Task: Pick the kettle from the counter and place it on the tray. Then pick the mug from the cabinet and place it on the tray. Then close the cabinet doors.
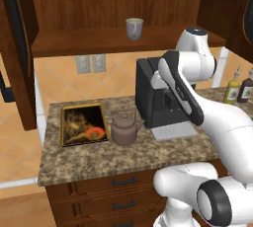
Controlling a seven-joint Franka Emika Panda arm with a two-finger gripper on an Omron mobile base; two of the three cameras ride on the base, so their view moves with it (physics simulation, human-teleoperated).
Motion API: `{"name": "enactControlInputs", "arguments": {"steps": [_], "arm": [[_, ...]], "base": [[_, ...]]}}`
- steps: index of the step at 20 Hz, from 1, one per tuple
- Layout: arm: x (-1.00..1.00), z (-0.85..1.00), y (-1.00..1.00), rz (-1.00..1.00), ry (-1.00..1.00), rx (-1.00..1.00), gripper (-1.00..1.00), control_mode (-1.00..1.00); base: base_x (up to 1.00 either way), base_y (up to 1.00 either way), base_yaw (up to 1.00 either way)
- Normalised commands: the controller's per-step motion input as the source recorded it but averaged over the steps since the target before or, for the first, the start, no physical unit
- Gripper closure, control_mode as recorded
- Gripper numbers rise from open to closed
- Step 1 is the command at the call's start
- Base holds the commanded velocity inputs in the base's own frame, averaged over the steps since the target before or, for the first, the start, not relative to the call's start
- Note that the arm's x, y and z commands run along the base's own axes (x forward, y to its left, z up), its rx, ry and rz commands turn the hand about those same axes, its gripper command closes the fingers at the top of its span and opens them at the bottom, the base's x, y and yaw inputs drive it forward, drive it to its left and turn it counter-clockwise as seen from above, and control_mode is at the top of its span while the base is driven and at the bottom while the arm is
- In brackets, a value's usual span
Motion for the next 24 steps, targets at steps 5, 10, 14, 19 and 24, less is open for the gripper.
{"name": "enactControlInputs", "arguments": {"steps": [5, 10, 14, 19, 24], "arm": [[-0.42, -0.01, 0.13, 0.01, -0.21, -0.05, -1.0, -1.0], [-0.31, -0.16, 0.82, -0.19, -0.19, -0.13, -1.0, -1.0], [-0.02, -0.08, 0.64, -0.26, -0.05, -0.01, -1.0, -1.0], [0.15, -0.01, 0.45, -0.06, 0.05, -0.08, -1.0, -1.0], [0.21, -0.01, 0.3, 0.05, 0.16, -0.26, -1.0, -1.0]], "base": [[0.0, 0.0, 0.0], [0.0, 0.0, 0.0], [0.0, 0.0, 0.0], [0.0, 0.0, 0.0], [0.0, 0.0, 0.0]]}}
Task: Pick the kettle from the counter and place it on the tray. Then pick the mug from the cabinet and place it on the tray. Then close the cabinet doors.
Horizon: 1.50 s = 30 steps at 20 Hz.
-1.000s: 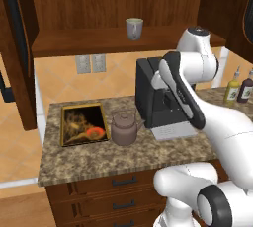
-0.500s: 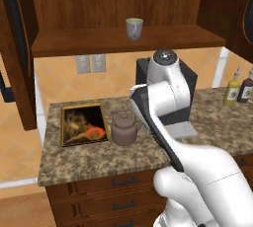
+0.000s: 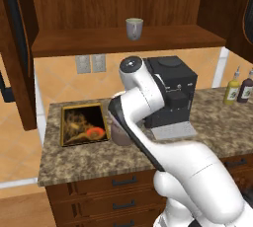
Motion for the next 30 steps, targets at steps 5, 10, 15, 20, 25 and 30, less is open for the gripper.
{"name": "enactControlInputs", "arguments": {"steps": [5, 10, 15, 20, 25, 30], "arm": [[0.19, -0.07, 0.15, 0.21, 0.19, -0.29, -1.0, -1.0], [0.24, -0.12, 0.15, 0.13, 0.17, -0.19, -1.0, -1.0], [0.38, -0.34, 0.13, 0.06, 0.21, -0.07, -1.0, -1.0], [0.41, -0.23, 0.01, 0.15, 0.09, 0.0, -1.0, -1.0], [0.34, -0.28, 0.0, 0.15, 0.03, 0.0, -1.0, -1.0], [0.29, -0.35, 0.0, 0.13, 0.0, 0.0, -1.0, -1.0]], "base": [[0.0, 0.0, 0.0], [0.0, 0.0, 0.0], [0.0, 0.0, 0.0], [0.0, 0.0, 0.0], [0.0, 0.0, 0.0], [0.0, 0.0, 0.0]]}}
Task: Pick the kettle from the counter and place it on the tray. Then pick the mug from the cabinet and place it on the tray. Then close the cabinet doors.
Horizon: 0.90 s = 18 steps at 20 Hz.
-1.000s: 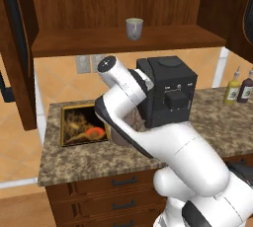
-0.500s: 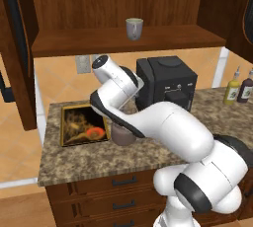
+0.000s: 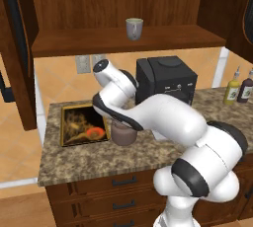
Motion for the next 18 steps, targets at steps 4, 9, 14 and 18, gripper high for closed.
{"name": "enactControlInputs", "arguments": {"steps": [4, 9, 14, 18], "arm": [[0.29, -0.3, 0.0, 0.11, 0.0, 0.0, -1.0, -1.0], [0.3, -0.29, 0.0, 0.1, 0.02, 0.0, -1.0, -1.0], [0.26, -0.18, 0.0, 0.07, 0.04, 0.0, -1.0, -1.0], [0.08, -0.01, 0.0, 0.04, 0.05, 0.0, -1.0, -1.0]], "base": [[0.0, 0.0, 0.0], [0.0, 0.0, 0.0], [0.0, 0.0, 0.0], [0.0, 0.0, 0.0]]}}
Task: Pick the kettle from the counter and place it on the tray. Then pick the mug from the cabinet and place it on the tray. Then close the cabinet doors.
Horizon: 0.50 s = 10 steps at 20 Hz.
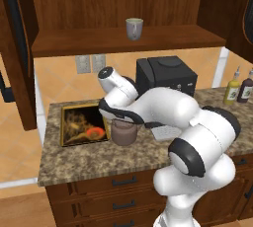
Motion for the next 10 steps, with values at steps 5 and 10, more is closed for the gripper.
{"name": "enactControlInputs", "arguments": {"steps": [5, 10], "arm": [[0.0, -0.03, 0.0, 0.03, 0.06, 0.0, -1.0, -1.0], [0.0, -0.13, 0.0, 0.03, 0.13, 0.0, -1.0, -1.0]], "base": [[0.0, 0.0, 0.0], [0.0, 0.0, 0.0]]}}
